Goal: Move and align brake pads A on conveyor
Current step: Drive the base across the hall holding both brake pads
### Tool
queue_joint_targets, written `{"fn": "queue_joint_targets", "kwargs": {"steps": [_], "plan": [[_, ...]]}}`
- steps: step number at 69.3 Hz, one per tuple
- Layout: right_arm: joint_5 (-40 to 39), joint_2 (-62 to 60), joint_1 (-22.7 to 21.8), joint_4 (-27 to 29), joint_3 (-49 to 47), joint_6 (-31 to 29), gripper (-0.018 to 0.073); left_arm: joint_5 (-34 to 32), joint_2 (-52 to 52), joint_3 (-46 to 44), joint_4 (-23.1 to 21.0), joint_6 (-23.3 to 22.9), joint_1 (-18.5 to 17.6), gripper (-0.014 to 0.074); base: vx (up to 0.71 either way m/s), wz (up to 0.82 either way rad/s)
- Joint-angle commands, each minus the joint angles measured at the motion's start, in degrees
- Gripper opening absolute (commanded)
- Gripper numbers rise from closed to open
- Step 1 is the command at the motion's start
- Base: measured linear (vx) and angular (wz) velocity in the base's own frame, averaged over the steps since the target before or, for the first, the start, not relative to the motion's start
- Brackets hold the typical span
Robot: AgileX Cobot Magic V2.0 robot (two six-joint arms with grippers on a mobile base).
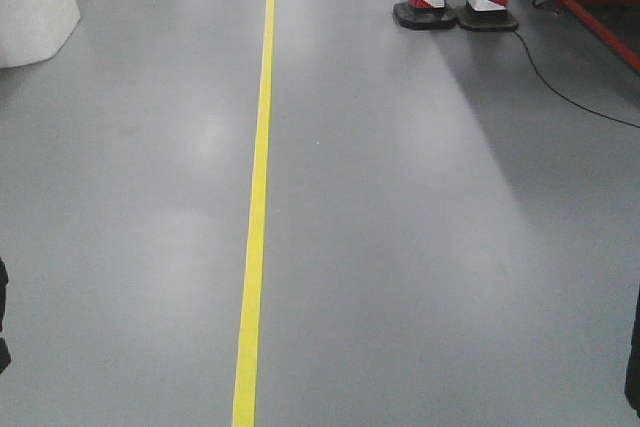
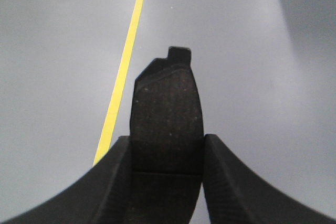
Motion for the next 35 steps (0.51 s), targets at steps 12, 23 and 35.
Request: {"fn": "queue_joint_targets", "kwargs": {"steps": [12,23,35], "plan": [[-5.2,0.1,-0.4,-0.5,-1.8,-0.3,-0.0007,-5.3,-0.1,-1.7,-0.4,-0.5,-0.2,-0.0006,0.65,0.1],[-5.2,0.1,-0.4,-0.5,-1.8,-0.3,-0.0007,-5.3,-0.1,-1.7,-0.4,-0.5,-0.2,-0.0006,0.65,0.1],[-5.2,0.1,-0.4,-0.5,-1.8,-0.3,-0.0007,-5.3,-0.1,-1.7,-0.4,-0.5,-0.2,-0.0006,0.66,0.03]]}}
